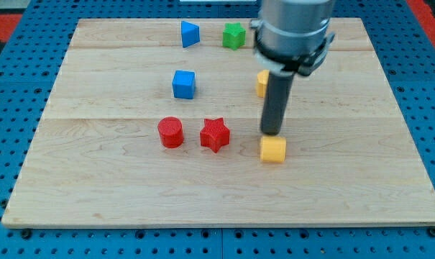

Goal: Slightly move the red star to the left side

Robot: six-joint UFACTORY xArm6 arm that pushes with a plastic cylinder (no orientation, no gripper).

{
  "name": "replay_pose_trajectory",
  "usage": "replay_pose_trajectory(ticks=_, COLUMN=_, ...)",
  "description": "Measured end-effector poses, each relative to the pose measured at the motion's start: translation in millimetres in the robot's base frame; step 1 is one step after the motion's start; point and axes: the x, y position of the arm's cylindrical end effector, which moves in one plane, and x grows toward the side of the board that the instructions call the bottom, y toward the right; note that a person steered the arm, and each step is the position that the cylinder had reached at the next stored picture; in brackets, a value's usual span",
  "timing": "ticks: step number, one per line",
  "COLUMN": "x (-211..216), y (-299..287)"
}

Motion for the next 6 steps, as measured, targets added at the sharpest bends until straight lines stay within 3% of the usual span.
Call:
replay_pose_trajectory(ticks=3, x=3.2, y=-64.0)
replay_pose_trajectory(ticks=6, x=-12.2, y=-13.7)
